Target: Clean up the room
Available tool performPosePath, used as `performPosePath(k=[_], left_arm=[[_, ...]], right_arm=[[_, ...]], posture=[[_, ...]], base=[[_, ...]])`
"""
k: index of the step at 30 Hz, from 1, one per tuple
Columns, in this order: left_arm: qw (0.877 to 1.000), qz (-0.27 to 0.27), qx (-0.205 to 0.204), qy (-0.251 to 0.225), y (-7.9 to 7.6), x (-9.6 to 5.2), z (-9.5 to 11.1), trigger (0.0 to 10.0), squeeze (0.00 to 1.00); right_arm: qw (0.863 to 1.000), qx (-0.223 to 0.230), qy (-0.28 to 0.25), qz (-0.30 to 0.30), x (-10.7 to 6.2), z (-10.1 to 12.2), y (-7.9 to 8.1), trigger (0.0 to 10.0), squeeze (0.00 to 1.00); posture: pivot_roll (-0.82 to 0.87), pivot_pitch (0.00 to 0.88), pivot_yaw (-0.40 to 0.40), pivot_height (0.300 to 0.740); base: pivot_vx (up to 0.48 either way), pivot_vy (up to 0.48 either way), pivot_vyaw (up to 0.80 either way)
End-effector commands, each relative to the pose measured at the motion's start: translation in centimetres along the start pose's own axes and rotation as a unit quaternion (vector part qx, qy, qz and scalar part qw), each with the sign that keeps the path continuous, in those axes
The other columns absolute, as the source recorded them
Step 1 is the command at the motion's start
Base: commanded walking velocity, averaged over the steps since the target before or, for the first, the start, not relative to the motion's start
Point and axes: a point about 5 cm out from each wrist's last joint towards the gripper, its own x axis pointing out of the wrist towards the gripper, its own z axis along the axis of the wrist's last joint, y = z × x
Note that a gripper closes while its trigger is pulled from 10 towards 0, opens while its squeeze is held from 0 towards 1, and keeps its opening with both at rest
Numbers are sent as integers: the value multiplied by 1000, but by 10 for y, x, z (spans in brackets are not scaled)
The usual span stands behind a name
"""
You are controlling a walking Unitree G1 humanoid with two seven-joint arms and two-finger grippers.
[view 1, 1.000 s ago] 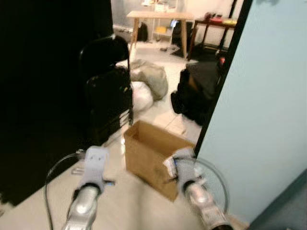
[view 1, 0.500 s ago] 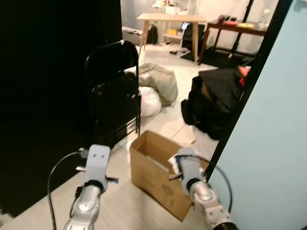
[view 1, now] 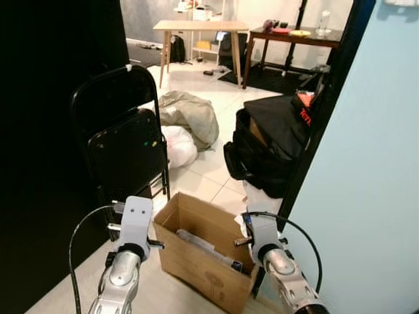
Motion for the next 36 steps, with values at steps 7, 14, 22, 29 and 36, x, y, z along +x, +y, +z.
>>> performPosePath(k=[7,14,22,29,36], left_arm=[[1000,-2,1,8,2,-1,-3,10000,0],[1000,-11,-3,8,0,0,-3,10000,0],[1000,-25,3,16,-4,-1,-5,10000,0],[999,-35,32,25,-5,0,-8,10000,0],[999,-23,9,45,-4,1,-13,10000,0]], right_arm=[[1000,1,6,3,1,-1,2,10000,0],[1000,1,7,1,1,-1,2,10000,0],[1000,-1,10,0,1,-3,2,10000,0],[1000,-2,10,-1,1,-2,1,10000,0],[1000,-5,8,0,2,0,1,10000,0]], posture=[[10,0,-5,740],[10,0,-3,740],[10,0,-3,740],[8,0,-3,740],[5,0,-6,740]], base=[[344,0,0],[287,0,0],[0,0,0],[0,-206,0],[0,-206,0]])
